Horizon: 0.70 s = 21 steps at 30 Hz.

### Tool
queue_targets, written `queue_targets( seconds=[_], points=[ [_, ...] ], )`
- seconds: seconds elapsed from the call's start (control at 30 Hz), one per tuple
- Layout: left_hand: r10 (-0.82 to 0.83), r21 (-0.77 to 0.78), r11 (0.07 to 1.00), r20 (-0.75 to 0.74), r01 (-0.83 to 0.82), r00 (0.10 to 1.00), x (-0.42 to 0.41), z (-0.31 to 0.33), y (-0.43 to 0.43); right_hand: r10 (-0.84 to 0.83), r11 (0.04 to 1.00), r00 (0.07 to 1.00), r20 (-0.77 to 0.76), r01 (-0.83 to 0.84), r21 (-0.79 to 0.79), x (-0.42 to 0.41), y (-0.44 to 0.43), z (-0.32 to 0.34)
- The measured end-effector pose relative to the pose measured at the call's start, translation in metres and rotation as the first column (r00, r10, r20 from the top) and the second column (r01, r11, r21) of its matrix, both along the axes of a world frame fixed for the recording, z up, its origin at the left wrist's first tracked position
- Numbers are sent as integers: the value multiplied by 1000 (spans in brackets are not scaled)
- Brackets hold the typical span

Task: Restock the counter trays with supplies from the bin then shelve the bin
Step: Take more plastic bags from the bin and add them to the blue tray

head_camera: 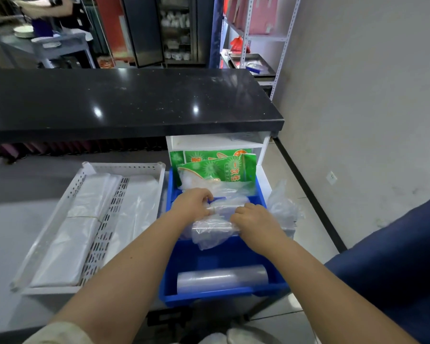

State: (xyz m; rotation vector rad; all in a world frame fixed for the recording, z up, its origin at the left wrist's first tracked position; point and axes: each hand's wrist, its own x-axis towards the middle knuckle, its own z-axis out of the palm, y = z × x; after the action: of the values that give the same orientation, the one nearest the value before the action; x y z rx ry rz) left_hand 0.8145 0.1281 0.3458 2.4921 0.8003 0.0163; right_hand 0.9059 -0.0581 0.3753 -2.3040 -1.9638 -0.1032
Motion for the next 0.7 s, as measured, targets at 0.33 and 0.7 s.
queue_targets(
  seconds=[0.33, 0.7],
  points=[
    [108, -124, 990, 408, -63, 906, -49, 38, 15, 23, 993, 998, 67, -15, -121, 1, 61, -2],
    [-55, 255, 964, -85, 75, 995, -52, -7, -17, -150, 951, 954, -259, 68, -300, 2, 66, -41]
  ],
)
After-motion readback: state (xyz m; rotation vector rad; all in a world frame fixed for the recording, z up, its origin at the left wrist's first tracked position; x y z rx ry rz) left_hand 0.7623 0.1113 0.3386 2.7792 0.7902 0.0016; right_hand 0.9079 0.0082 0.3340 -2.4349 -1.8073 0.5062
